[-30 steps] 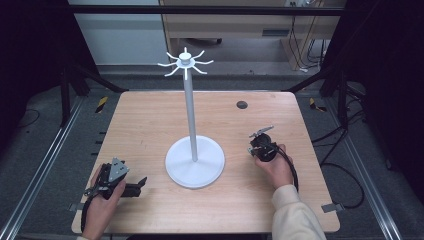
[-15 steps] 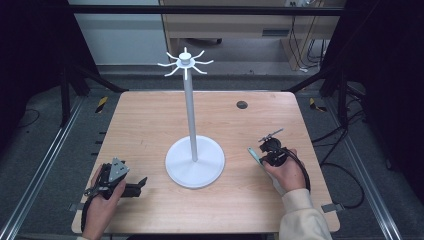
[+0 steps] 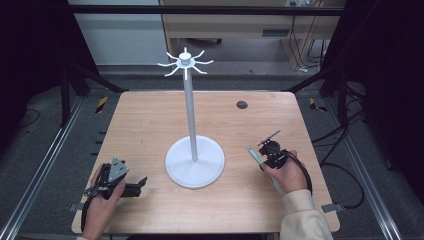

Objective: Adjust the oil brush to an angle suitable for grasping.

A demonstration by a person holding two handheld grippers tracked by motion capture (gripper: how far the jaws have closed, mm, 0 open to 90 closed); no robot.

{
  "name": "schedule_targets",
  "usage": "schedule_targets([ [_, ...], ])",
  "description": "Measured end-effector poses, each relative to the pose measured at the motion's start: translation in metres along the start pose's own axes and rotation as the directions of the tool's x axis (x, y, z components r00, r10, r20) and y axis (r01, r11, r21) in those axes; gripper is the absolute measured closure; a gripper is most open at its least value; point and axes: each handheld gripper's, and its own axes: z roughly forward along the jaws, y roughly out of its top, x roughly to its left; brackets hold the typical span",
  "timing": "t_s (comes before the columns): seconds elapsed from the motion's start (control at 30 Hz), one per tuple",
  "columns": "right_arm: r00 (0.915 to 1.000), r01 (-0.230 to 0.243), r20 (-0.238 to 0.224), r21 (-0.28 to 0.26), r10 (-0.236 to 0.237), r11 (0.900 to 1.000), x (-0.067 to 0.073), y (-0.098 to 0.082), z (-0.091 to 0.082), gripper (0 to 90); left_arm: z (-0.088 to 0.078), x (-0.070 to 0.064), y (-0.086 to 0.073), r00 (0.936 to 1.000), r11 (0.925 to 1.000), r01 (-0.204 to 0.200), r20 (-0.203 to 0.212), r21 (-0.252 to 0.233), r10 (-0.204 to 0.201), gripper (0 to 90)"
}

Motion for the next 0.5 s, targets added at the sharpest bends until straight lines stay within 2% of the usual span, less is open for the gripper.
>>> schedule_targets([
  [0.1,0.9997,-0.021,-0.012,0.014,0.021,1.000,-0.0008,-0.0008,0.0001,69.1,-0.0001,0.0001,0.0000,1.0000,1.0000,0.000,-0.001,-0.001,0.000,2.6],
  [0.5,0.9991,-0.029,-0.028,0.047,0.031,0.998,-0.0029,-0.0037,0.0042,73.9,0.0002,0.0000,0.0000,1.0000,1.0000,-0.001,0.001,0.001,0.001,2.6],
])
